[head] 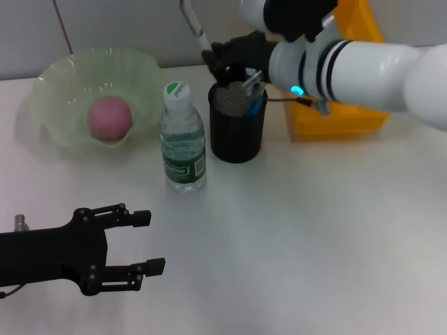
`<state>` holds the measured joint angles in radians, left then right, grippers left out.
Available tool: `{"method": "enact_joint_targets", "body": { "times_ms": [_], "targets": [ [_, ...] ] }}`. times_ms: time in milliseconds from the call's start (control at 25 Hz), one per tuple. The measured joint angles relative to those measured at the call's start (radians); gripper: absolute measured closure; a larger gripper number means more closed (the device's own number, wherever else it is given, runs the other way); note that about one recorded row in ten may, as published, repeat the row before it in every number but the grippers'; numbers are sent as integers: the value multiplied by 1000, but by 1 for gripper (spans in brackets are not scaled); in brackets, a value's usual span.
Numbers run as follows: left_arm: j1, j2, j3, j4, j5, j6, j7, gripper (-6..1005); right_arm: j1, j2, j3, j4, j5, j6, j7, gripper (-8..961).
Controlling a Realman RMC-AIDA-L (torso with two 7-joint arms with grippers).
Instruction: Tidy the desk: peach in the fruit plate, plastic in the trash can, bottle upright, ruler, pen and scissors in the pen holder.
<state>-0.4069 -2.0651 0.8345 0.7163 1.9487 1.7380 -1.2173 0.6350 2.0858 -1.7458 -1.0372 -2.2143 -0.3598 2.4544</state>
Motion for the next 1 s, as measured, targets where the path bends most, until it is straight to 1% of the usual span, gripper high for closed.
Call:
{"method": "enact_joint_targets", "body": {
  "times_ms": [80,200,360,400,600,800,1000],
  "targets": [
    [0,0,0,0,0,0,0,191,-2,1,-19,14,52,14,1,779],
    [2,0,0,0,1,2,1,191,-12,1,-19,17,72,14,1,775],
    [1,2,0,0,1,3,1,191,-28,1,-15,15,80,7,2,770],
    [1,2,0,1,1,4,1,191,-43,0,-11,7,80,5,3,769],
    [0,2,-1,5,1,5,1,191,-73,-1,-7,-11,82,5,20,762],
    [0,3,-4,8,-1,6,1,191,-81,-2,5,-23,83,6,27,532],
    [0,3,-5,8,-3,6,1,191,-90,-3,5,-49,84,7,27,457]
  ]
}}
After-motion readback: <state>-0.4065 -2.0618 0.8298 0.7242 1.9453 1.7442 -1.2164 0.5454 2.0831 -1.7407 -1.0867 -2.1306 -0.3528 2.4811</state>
